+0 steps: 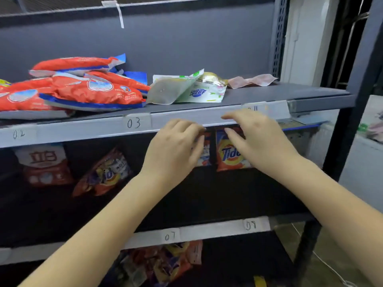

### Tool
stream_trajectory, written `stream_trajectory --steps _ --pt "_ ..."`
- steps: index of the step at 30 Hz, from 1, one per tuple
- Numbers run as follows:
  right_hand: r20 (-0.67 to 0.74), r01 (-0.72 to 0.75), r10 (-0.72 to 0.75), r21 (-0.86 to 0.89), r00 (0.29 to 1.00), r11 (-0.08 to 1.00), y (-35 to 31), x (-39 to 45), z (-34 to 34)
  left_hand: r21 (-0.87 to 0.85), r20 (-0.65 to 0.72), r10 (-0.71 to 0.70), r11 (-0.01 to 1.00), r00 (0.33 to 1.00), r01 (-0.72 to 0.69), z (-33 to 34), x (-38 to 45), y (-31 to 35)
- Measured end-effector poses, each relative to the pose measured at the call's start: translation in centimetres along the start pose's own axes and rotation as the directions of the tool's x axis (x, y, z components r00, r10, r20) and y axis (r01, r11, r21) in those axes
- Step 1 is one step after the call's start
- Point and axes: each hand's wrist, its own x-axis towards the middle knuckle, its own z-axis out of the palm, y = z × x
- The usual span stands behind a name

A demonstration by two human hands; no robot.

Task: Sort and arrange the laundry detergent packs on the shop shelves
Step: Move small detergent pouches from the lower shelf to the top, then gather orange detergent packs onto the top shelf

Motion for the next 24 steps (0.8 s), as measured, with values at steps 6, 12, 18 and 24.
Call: stream_trajectory --steps 6,12,18,24 --pt "0.222 -0.134 0.129 0.004 0.967 0.991 2.0 -8.5 4.5 -0.06 0.206 -0.033 0.997 0.978 0.046 4.9 -6.4 2.9" --pt "0.463 -0.364 0.354 -0.072 0.813 0.929 7.2 -12.4 8.5 -0.078 0.487 -0.142 0.976 0.862 0.205 11.1 -10.0 3.6" --pt "0.52 -0.561 0.539 -0.132 0.663 0.817 13.7 -13.2 12.7 -0.056 0.699 -0.276 0.898 0.659 0.436 17.6 -10.3 2.0" --pt "0.529 -0.665 0.609 -0.107 0.591 0.739 19.5 -12.4 17.0 -0.068 0.743 -0.328 0.831 0.583 0.553 24.6 -8.8 -0.6"
